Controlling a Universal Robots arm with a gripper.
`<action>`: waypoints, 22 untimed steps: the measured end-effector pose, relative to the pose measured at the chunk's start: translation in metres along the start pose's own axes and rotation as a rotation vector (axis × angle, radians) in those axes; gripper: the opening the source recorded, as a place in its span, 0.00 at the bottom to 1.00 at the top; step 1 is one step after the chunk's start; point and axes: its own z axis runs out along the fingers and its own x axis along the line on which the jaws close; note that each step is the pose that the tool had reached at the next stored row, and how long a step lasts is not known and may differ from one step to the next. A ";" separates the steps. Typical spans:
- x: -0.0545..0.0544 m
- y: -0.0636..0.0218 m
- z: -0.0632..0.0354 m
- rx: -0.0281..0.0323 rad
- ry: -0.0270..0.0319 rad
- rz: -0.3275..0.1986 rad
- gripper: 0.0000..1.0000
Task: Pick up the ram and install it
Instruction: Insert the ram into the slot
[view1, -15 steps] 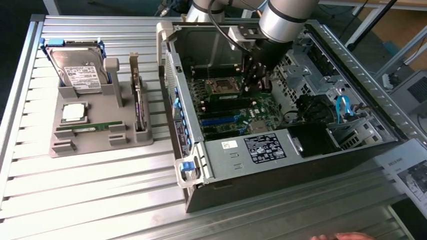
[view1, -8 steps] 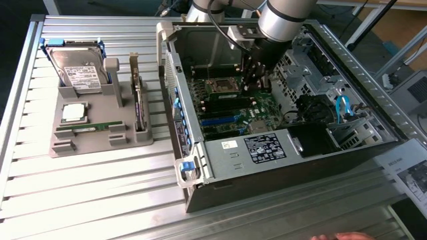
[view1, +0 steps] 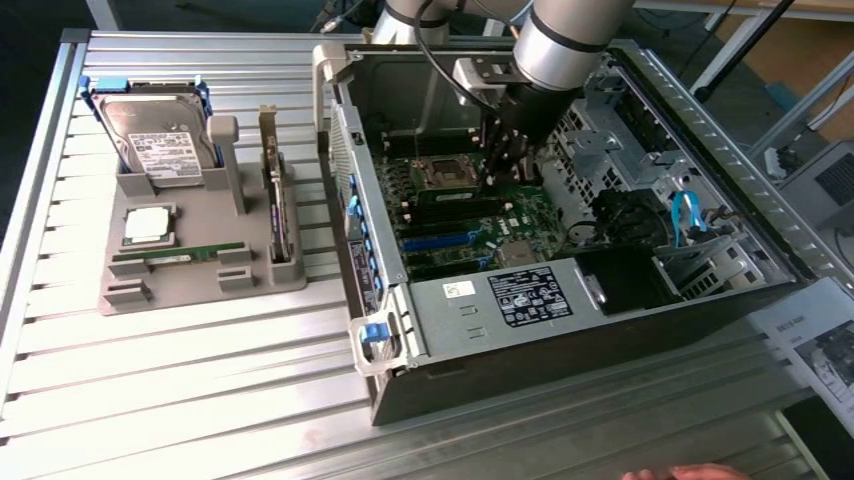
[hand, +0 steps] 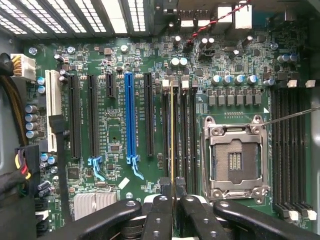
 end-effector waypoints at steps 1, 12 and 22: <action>0.000 -0.0001 0.0013 0.0000 0.0000 0.000 0.12; 0.000 -0.0003 0.0078 0.0001 0.0001 0.000 0.12; 0.000 -0.0005 0.0133 0.0001 0.0000 0.000 0.12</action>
